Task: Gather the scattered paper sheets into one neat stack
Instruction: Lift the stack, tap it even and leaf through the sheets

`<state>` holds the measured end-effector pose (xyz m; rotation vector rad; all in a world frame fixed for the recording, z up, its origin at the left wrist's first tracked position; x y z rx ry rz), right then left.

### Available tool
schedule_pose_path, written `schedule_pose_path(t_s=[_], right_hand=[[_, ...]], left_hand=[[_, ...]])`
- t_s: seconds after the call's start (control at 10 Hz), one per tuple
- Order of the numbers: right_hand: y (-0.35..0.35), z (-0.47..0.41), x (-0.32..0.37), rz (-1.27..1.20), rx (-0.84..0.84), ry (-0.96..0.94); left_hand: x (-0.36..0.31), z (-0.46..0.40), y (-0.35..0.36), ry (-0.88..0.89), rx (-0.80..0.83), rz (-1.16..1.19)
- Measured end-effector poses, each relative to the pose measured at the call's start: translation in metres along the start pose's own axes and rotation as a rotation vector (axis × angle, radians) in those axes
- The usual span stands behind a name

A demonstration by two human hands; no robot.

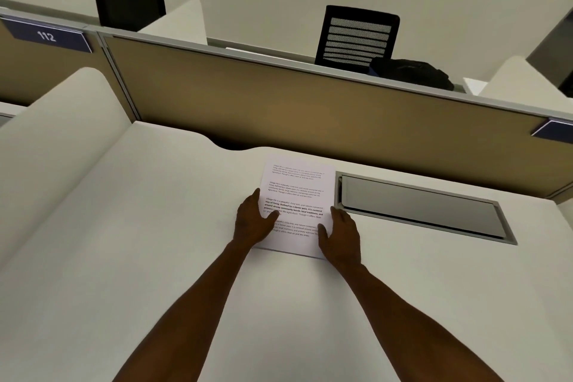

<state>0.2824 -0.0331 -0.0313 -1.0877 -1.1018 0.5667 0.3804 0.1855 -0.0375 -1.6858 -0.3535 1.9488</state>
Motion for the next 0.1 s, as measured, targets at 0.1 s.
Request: schedule_pose_path(t_s=[0.1], right_hand=[[0.0013,0.0122,0.0001,0.079,0.068,-0.066]], left_hand=[[-0.0050,0.0130,-0.0081,0.060,0.000,-0.003]])
Point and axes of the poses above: each hand's wrist, its own z-axis away from the middle knuckle, its own y-axis out of the palm, x = y × z, the point moved 9 cm from there along -z, towards the middle knuckle, and after that the axes turned 7 degrees about z, right-handed, at the moved point
